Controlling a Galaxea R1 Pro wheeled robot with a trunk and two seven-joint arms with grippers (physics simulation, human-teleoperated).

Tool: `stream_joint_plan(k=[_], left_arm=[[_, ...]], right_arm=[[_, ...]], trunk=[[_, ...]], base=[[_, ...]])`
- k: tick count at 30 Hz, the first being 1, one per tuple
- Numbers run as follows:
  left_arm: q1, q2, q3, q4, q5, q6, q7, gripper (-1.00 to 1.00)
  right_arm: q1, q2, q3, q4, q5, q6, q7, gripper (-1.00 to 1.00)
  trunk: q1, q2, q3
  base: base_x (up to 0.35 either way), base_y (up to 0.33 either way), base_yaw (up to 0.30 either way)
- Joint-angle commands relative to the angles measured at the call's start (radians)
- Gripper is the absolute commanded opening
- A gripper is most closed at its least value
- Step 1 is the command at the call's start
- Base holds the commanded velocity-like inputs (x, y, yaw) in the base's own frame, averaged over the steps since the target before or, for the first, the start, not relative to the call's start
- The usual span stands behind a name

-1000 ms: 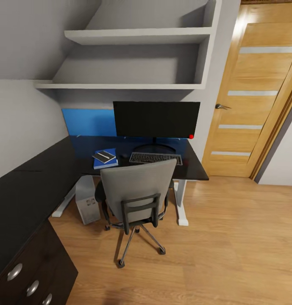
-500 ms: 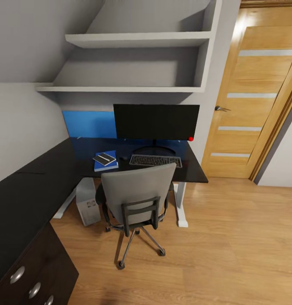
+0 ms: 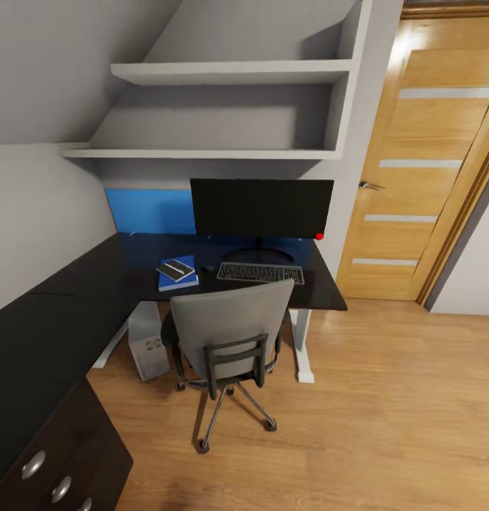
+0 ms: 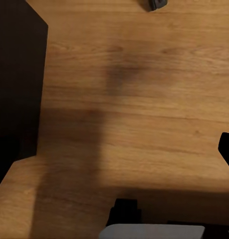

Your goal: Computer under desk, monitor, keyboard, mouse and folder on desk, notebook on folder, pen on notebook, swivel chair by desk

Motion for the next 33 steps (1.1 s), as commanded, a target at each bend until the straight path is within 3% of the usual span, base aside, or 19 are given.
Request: stream_joint_plan(k=[1, 11, 13, 14, 17, 33], left_arm=[[0.0, 0.0, -0.009, 0.001, 0.009, -0.003, 0.003, 1.0], [0.0, 0.009, -0.007, 0.001, 0.011, -0.005, -0.005, 1.0], [0.0, 0.018, -0.007, 0.006, 0.012, -0.004, -0.006, 1.0], [-0.001, 0.036, -0.007, 0.013, 0.011, -0.005, -0.007, 1.0], [-0.001, 0.044, -0.006, 0.015, 0.012, -0.005, -0.007, 1.0], [-0.001, 0.056, -0.007, 0.018, 0.011, -0.005, -0.009, 1.0]], right_arm=[[-0.001, 0.0, 0.009, 0.002, -0.01, -0.004, -0.002, 1.0], [-0.001, 0.0, 0.009, 0.002, -0.01, -0.004, -0.002, 1.0], [-0.001, 0.0, 0.009, 0.002, -0.01, -0.004, -0.002, 1.0], [-0.001, 0.001, 0.009, 0.002, -0.01, -0.004, -0.002, 1.0], [-0.001, 0.001, 0.009, 0.002, -0.01, -0.004, -0.002, 1.0], [-0.001, 0.001, 0.009, 0.002, -0.01, -0.004, -0.002, 1.0]], trunk=[[-0.004, 0.007, 0.002], [-0.042, 0.077, 0.034], [-0.05, 0.091, 0.04], [-0.054, 0.098, 0.043], [-0.065, 0.119, 0.052], [-0.127, 0.231, 0.103]], base=[[0.0, 0.0, 0.0], [0.0, 0.0, 0.0], [0.0, 0.0, 0.0], [0.0, 0.0, 0.0], [0.0, 0.0, 0.0], [0.0, 0.0, 0.0]])
